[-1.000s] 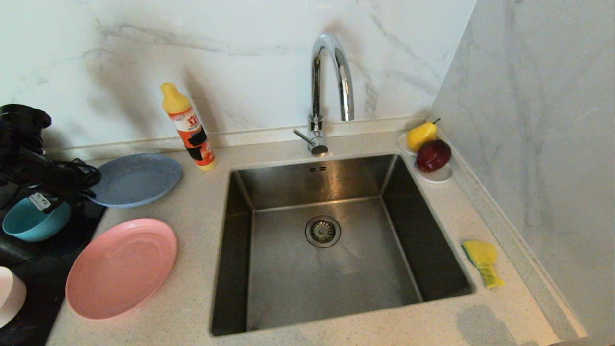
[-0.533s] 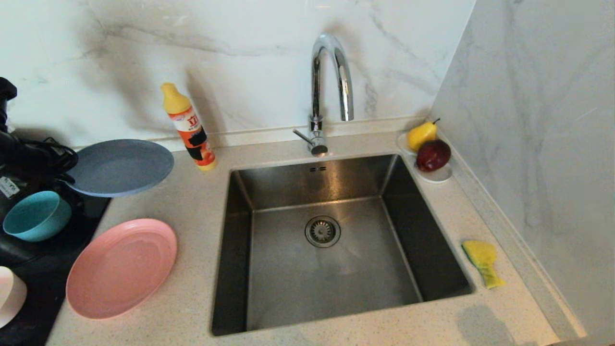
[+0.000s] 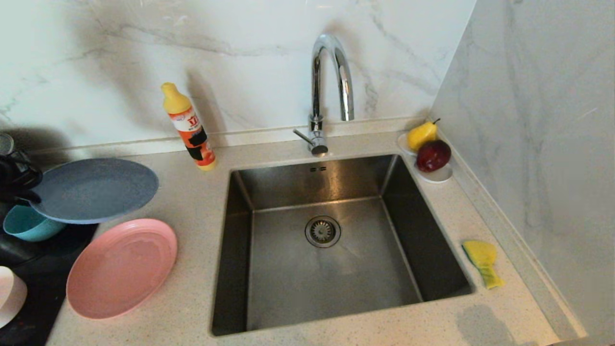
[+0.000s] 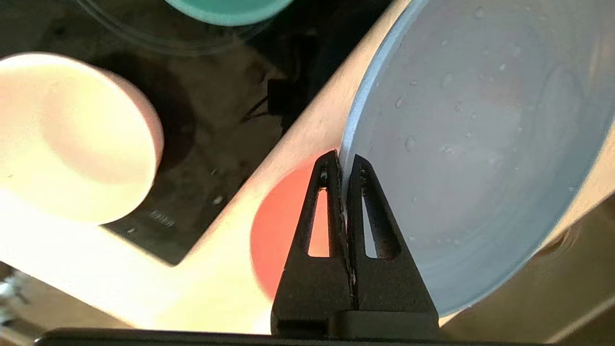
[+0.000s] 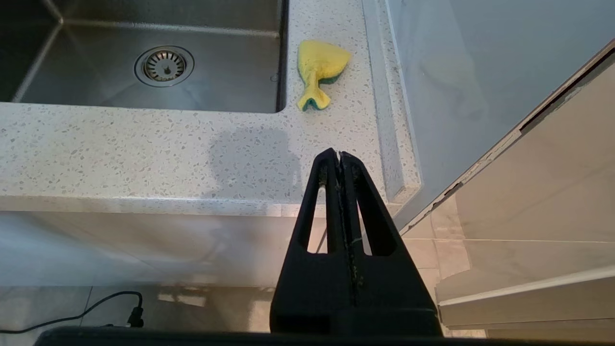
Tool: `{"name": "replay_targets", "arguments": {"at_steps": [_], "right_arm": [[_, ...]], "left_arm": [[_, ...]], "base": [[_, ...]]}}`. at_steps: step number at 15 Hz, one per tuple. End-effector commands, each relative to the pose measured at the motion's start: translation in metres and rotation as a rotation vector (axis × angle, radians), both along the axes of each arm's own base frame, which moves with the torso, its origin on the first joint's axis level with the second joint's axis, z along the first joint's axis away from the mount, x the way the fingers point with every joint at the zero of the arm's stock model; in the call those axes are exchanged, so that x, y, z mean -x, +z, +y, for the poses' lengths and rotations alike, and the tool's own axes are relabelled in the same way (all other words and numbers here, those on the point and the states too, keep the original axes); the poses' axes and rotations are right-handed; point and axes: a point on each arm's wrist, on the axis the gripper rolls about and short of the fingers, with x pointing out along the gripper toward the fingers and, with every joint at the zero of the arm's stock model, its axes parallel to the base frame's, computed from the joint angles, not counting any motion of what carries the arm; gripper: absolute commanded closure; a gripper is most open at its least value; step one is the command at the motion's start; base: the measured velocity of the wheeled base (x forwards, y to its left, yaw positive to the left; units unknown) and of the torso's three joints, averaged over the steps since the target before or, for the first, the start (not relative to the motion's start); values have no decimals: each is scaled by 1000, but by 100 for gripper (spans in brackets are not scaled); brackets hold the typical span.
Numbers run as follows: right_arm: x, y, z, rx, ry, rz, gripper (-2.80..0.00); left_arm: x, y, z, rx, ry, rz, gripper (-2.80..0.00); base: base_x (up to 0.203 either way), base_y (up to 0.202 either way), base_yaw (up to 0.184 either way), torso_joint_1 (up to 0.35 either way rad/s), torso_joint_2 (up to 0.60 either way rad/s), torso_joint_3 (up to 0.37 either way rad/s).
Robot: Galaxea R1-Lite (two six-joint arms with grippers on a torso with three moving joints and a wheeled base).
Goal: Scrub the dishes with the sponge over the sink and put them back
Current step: Place the plate on the plate
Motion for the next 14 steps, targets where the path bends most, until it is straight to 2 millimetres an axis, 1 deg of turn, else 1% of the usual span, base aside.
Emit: {"name": "replay_targets", "arguments": {"at_steps": [1,2,5,9,14], "right_arm": [[0,0,0,0,1,1,0],[0,0,0,0,0,1,0],[0,0,0,0,0,1,0],[0,0,0,0,2,1,0],[0,0,0,0,0,1,0]], "left_arm": [[22,-1,-2,2,-33,13,0],[28,-5,-3,-3,-57,23,0],[39,-27,-5,-2,-100,60,0],[55,-48,-15,-12,-149,104,0],[62,-70,-19,-23,-173,117,0]], "base": [[0,0,0,0,0,0],[0,0,0,0,0,0],[0,0,0,0,0,0],[0,0,0,0,0,0],[0,0,0,0,0,0]]}}
